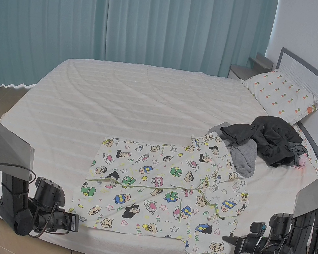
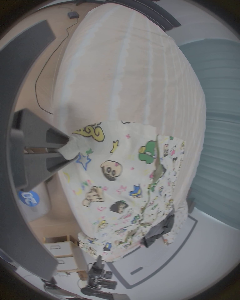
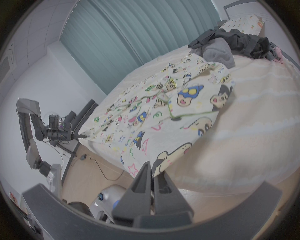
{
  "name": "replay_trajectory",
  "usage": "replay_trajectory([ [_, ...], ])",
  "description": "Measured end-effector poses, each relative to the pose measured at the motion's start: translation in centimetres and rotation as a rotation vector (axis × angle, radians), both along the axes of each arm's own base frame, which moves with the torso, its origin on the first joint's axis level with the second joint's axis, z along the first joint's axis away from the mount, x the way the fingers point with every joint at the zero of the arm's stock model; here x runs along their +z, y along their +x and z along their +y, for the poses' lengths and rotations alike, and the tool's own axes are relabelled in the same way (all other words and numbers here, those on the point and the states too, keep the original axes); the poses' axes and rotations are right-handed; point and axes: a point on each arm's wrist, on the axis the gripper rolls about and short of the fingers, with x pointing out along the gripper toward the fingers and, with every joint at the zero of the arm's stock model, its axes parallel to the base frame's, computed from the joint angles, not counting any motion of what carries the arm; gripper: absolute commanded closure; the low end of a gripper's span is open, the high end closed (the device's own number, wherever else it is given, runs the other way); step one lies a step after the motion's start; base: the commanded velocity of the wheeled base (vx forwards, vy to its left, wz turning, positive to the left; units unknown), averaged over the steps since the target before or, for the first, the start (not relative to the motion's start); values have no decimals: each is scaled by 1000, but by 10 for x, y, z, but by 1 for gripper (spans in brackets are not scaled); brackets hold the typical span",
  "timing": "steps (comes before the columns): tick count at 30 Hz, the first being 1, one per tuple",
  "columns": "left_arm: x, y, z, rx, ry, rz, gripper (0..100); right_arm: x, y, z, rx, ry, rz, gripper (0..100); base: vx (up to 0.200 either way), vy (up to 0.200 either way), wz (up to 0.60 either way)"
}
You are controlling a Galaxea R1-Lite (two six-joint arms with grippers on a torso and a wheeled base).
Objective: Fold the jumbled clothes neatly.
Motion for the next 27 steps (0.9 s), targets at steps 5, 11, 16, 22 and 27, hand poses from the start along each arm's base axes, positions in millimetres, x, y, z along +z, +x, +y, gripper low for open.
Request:
replay_trajectory([
  [5,12,19,-6,40,-59,-72,100,13,8,0,-21,41,-44,100,0,0,0],
  [11,23,37,-10,64,-80,-71,100,24,21,-1,-36,63,-110,100,0,0,0],
  [16,32,56,-13,99,-96,-37,100,30,32,-2,-54,81,-146,100,0,0,0],
  [22,46,78,-18,123,-118,-39,100,36,48,-5,-85,106,-168,100,0,0,0],
  [27,54,91,-20,155,-152,-43,100,46,60,-7,-109,131,-183,100,0,0,0],
])
